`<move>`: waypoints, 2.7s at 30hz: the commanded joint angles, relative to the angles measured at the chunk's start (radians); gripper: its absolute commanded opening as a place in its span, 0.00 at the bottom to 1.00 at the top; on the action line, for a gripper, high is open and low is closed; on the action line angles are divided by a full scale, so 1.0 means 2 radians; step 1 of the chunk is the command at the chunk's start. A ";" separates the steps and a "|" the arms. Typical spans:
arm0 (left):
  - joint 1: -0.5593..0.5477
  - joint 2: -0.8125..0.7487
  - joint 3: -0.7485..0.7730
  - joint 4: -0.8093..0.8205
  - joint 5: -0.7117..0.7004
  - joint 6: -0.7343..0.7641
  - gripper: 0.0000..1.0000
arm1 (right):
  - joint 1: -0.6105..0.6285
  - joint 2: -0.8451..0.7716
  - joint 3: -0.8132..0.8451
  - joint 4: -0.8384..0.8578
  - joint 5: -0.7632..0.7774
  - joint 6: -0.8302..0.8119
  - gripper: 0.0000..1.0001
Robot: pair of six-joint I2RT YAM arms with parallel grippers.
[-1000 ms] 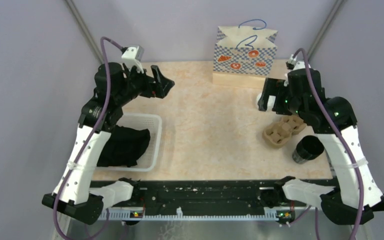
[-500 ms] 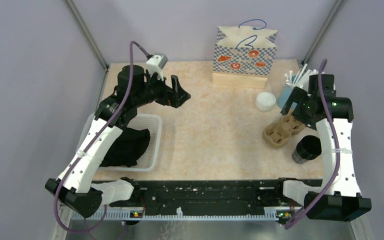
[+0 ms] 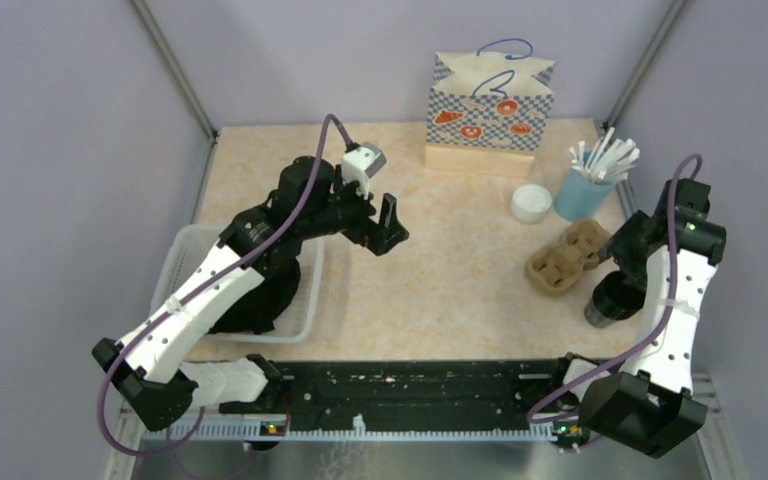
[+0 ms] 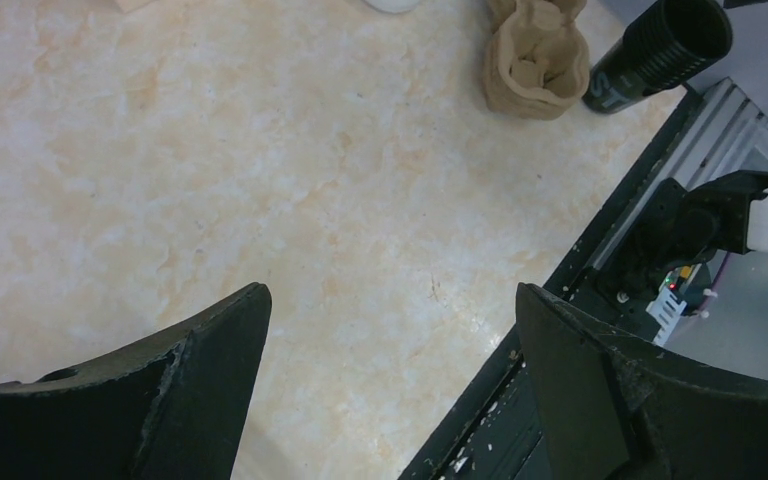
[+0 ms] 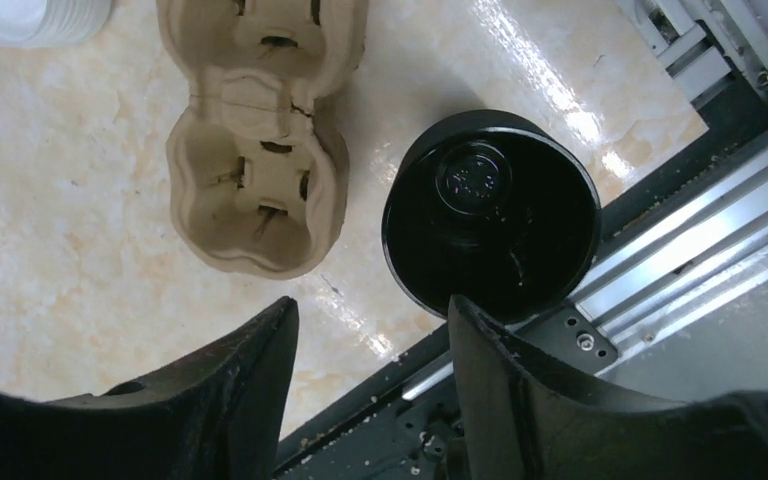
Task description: Pack the takeout coffee
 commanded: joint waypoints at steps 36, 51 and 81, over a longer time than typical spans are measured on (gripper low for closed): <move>-0.001 -0.013 -0.028 0.010 -0.019 0.026 0.98 | -0.015 0.020 -0.086 0.079 0.007 -0.021 0.17; -0.002 -0.017 -0.031 0.011 -0.020 0.027 0.98 | -0.014 0.013 -0.085 0.077 0.009 -0.022 0.10; -0.006 -0.014 -0.028 0.014 -0.018 0.028 0.98 | -0.012 0.023 -0.040 0.050 0.034 -0.030 0.00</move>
